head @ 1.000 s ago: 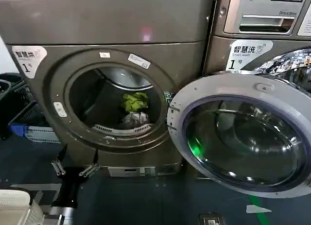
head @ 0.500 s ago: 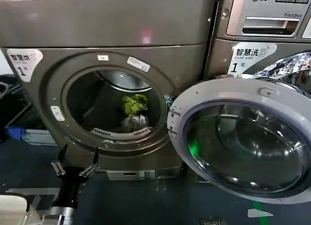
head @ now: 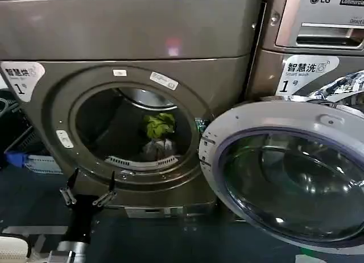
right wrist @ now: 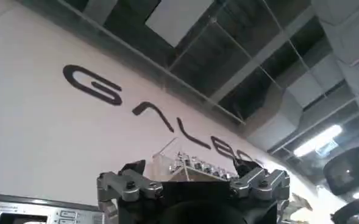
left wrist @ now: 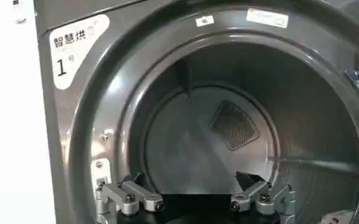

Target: Grasp the clothes from the dryer.

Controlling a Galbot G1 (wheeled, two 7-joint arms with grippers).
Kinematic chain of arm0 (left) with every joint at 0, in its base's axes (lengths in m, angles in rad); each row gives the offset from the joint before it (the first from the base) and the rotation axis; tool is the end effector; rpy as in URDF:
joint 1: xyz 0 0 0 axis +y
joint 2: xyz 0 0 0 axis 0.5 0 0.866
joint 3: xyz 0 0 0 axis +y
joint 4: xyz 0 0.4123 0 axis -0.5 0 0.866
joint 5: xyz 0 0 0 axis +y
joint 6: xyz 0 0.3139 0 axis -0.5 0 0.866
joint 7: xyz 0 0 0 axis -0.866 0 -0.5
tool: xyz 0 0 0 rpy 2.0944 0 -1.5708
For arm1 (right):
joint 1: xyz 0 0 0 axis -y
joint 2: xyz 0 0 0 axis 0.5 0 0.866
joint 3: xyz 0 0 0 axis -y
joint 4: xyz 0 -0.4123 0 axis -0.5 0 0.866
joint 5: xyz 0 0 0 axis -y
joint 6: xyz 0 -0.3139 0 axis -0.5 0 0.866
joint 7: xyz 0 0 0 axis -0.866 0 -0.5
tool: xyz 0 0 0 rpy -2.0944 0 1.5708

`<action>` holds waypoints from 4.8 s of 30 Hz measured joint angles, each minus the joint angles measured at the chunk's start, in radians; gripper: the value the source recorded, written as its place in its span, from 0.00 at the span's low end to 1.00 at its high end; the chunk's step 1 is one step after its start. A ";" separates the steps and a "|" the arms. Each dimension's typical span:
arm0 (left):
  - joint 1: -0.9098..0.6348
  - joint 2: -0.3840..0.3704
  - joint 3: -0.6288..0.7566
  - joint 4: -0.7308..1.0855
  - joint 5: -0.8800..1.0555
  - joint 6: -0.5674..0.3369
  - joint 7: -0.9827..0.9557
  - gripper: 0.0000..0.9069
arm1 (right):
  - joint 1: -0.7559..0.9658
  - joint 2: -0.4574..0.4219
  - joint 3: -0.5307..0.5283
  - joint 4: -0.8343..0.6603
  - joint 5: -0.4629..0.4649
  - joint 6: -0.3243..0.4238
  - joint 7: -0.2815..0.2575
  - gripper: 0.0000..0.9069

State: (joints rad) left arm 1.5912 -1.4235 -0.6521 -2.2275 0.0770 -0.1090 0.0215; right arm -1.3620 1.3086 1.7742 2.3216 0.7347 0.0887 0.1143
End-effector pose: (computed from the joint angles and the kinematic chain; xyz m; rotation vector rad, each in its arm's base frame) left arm 0.1004 0.0639 -0.3104 0.0125 2.8882 0.4012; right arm 0.0269 -0.2618 -0.1506 0.9219 2.0357 -0.1845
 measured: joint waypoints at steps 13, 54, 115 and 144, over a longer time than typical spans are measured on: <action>0.000 0.002 0.000 0.002 -0.001 0.000 0.000 1.00 | 0.001 0.002 0.000 0.002 -0.001 0.000 0.000 1.00; 0.000 0.020 0.002 -0.018 -0.017 0.011 -0.008 1.00 | -0.006 0.009 -0.004 0.011 0.000 -0.012 0.012 1.00; -0.563 0.219 0.320 0.303 -0.266 0.304 -0.187 1.00 | -0.013 0.014 -0.011 0.044 -0.017 -0.035 0.020 1.00; -0.988 0.323 0.587 0.620 -0.421 0.416 -0.182 1.00 | -0.023 0.043 -0.037 0.042 -0.026 -0.019 0.005 1.00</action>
State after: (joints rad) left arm 0.6028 -1.1001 -0.0646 -1.6075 -0.3445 0.3072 -0.1601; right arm -1.3849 1.3514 1.7374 2.3636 0.7082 0.0701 0.1191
